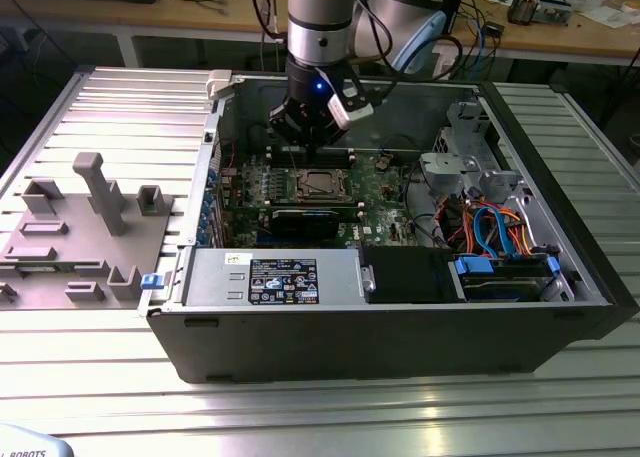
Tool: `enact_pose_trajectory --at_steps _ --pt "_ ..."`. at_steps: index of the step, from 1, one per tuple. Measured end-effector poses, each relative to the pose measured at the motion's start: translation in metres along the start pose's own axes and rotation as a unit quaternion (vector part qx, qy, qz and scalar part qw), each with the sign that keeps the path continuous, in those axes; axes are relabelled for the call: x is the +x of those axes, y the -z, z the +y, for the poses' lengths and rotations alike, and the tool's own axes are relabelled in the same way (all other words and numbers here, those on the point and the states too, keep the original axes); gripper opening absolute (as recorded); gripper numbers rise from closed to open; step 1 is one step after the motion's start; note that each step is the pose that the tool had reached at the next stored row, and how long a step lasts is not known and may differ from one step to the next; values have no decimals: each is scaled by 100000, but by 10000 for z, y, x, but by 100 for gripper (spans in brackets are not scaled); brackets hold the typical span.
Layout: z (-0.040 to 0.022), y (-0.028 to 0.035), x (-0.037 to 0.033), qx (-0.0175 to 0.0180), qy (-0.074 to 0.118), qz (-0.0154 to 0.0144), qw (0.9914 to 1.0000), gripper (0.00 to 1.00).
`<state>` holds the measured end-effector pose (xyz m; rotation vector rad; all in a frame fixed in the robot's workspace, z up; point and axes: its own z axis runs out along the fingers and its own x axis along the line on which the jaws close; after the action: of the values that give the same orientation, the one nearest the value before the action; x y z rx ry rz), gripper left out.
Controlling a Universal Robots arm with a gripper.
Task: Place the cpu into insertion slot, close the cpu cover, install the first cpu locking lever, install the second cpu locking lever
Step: 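Install the first cpu locking lever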
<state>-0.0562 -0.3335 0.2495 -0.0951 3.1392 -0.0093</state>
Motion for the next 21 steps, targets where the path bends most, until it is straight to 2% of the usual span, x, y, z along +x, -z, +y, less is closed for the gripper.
enact_pose_trajectory --at_steps 21 --pt "8 0 80 -8 -1 -5 100000 11"
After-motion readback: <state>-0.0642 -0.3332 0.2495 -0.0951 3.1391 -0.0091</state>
